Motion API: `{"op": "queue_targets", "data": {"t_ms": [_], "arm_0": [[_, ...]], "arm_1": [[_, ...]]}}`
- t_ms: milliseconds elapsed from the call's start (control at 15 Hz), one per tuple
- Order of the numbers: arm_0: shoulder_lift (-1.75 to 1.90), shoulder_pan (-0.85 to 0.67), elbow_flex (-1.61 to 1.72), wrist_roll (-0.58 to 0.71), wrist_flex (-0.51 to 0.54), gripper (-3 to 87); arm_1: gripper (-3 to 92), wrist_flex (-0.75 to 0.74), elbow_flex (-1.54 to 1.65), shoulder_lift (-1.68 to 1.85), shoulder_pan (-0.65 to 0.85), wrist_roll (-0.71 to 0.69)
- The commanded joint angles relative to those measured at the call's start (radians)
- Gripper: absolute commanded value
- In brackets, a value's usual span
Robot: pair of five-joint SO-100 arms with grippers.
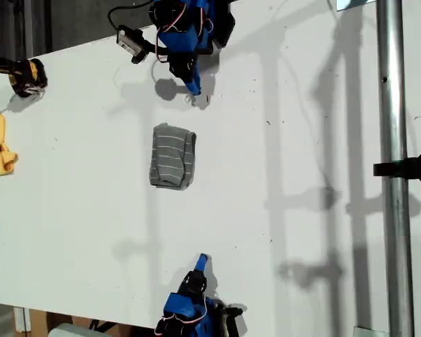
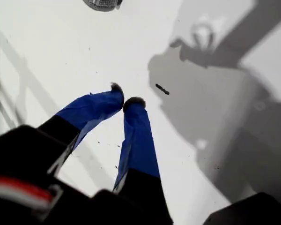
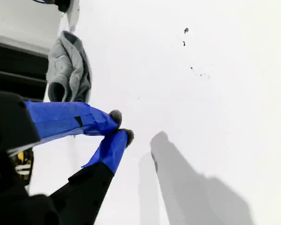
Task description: Grasp corners of a towel and fold twice.
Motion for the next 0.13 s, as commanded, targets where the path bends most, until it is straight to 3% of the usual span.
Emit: {"op": "queue_targets", "data": {"t_ms": [0, 67], "arm_0": [[0.003, -0.006, 0.006, 0.003, 0.006, 1.8], [0.003, -0.006, 0.006, 0.003, 0.006, 1.8]], "arm_1": [[6.2, 0.008, -0.006, 0.002, 0.003, -0.012], [6.2, 0.008, -0.006, 0.002, 0.003, -0.012]]}}
